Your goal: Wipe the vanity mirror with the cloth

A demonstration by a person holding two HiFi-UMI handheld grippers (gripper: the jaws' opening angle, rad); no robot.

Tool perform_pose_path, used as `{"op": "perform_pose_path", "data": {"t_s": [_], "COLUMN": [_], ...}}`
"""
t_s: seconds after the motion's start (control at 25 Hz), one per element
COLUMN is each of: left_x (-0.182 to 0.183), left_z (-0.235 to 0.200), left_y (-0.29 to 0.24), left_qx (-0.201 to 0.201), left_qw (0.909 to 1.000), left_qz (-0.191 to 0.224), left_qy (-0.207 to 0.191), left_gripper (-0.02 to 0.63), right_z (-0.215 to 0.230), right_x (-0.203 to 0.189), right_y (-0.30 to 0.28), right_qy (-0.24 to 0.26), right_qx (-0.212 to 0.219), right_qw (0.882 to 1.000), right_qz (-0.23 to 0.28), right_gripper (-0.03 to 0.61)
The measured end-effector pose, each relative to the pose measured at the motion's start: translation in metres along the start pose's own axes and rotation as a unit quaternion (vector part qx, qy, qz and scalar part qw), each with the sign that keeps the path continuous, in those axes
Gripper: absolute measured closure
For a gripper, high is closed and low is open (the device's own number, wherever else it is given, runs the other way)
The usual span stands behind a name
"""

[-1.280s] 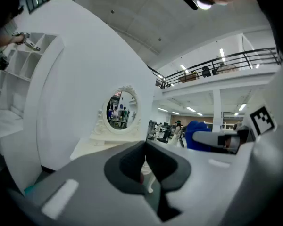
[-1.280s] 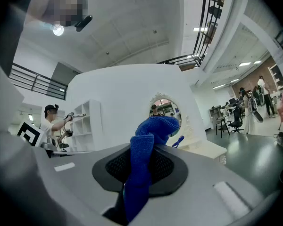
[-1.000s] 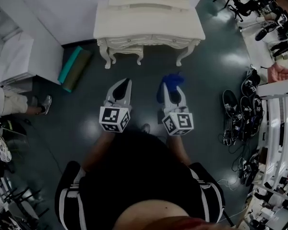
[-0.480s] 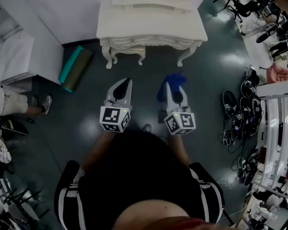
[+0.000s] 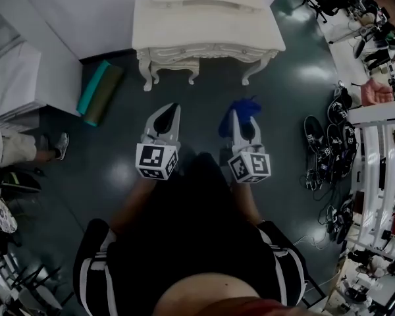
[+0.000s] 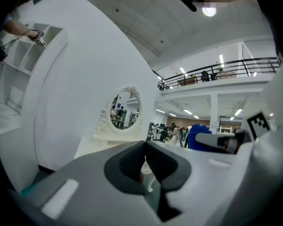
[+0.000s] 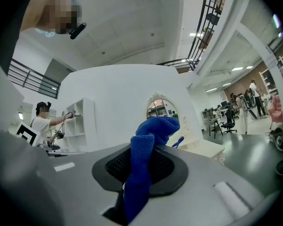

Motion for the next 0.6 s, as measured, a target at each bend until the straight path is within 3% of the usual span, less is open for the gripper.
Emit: {"op": "perform_pose_path", "data": {"t_s": [0.32, 0.6], "left_x": [0.007, 0.029], "left_z": [-0.010, -0.016], "left_y": [-0.028, -0.102], "left_qx": [-0.001, 0.009], "left_qw": [1.0000, 0.9998], "left_qz": [0.003, 0.015], "left_qy": [0.003, -0.005], "left_gripper": [0.601, 0.601], "right_z": [0.012, 0.058], "right_x": [0.005, 0.022], "right_y": [-0.032, -0.095], "right_qy": [-0.005, -0.001], "right_qx": [0.002, 0.016], "right_qw": [1.000, 1.000], "right_qz": [0.007, 0.014], "right_gripper": [0.508, 0.508]}}
Point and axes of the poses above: the fingertips, and each gripper's own axes: y backward along the fingers, z to its right, x out of its top, the point moved 1 cm from there along y, backward along the fingers, and after that the axes turned 7 degrees about -z, right-handed, at the moved point
